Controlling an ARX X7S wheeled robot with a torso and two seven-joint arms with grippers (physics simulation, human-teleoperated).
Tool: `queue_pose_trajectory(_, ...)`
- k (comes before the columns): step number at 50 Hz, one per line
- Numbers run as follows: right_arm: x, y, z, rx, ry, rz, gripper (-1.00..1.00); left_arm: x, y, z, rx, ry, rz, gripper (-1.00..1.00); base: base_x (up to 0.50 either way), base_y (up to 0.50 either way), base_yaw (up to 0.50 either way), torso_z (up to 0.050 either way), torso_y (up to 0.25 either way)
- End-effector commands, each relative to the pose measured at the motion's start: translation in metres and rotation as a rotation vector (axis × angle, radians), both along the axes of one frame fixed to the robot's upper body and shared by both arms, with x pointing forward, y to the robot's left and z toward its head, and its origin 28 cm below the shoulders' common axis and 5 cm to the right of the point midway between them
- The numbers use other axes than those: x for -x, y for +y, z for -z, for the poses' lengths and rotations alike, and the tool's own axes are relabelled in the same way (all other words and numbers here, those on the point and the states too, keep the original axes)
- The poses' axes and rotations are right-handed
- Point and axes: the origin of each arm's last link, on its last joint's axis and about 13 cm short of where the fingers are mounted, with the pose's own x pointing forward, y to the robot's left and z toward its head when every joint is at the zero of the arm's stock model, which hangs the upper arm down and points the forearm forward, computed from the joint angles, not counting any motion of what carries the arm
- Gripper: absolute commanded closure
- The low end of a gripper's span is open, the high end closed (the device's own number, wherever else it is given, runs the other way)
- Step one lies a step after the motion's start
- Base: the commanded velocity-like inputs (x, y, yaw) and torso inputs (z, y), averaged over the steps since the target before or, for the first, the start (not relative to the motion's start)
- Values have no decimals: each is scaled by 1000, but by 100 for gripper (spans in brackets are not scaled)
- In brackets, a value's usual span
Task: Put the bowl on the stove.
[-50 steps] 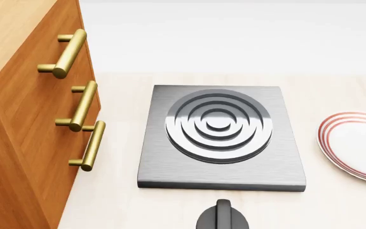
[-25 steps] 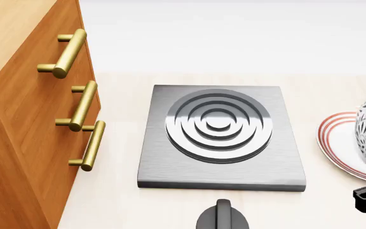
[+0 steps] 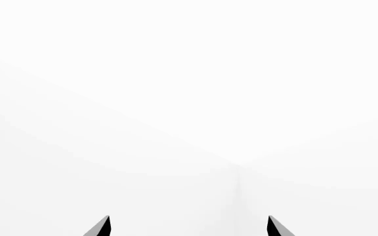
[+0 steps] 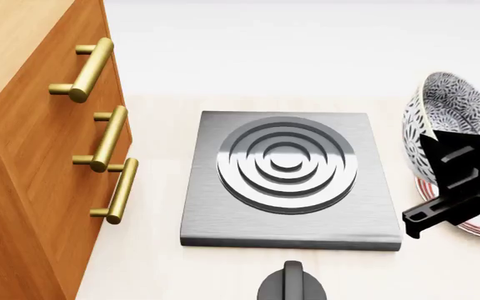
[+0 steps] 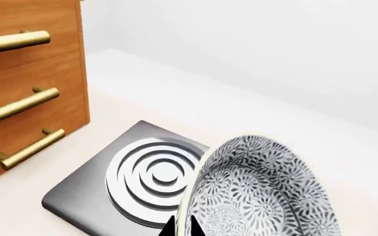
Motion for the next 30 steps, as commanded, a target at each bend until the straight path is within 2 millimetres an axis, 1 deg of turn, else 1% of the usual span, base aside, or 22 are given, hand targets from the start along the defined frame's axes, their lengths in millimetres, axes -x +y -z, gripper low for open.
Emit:
queue_pose_trajectory(1,-9,14,-10,-13,-69,-70,100,0,3,1,0,-16,-30,-100,0,0,0,0,0)
queue_pose_trajectory(16,-10,16,-10,-24,-80,-89,100,0,3,1,0,-17,-33,-100,0,0,0,0,1)
queue_pose_trajectory(20,-6,17,-9,-13,-86,-100,100,0,3,1,0,-17,-32,-100,0,0,0,0,0)
queue_pose_trajectory(22,3,18,-9,33,-99,-118,100,0,3,1,1,-17,-33,-100,0,0,0,0,0)
queue_pose_trajectory(30,3,18,-9,33,-99,-118,100,0,3,1,1,-17,-33,-100,0,0,0,0,0)
